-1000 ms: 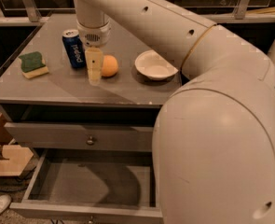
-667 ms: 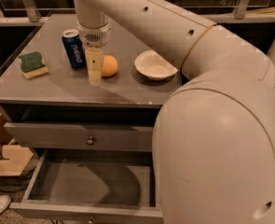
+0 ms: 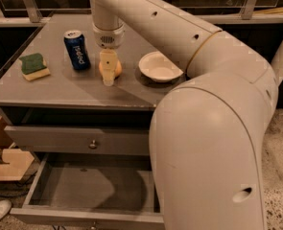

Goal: Place orange into middle drawer

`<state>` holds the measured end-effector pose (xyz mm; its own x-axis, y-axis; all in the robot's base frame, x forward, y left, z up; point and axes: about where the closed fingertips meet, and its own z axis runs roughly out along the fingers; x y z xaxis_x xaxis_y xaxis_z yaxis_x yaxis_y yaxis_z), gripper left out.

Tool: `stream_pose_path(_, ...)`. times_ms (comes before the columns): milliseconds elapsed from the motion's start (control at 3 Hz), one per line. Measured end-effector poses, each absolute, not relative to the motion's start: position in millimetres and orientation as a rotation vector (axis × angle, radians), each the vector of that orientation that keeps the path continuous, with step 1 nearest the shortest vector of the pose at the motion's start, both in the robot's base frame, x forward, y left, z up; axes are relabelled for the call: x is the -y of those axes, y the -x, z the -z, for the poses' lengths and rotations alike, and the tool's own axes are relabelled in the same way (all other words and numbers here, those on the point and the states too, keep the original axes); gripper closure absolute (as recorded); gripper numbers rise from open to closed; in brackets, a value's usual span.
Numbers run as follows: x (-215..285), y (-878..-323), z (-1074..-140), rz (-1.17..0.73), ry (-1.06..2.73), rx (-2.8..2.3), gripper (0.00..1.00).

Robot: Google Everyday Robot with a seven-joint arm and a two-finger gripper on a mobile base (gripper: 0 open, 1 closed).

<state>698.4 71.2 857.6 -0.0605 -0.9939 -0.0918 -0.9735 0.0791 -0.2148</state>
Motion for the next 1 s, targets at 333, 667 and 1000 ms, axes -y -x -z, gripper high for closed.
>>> stream_pose_path(333, -71.2, -698.4, -857.6, 0.140, 1.992, -2.139, 0.25)
stream_pose_path(667, -71.3, -698.4, -857.6, 0.140, 1.992, -2.139, 0.57)
stream_pose_path(1000, -71.3, -698.5, -857.6, 0.140, 1.992, -2.139, 0.81)
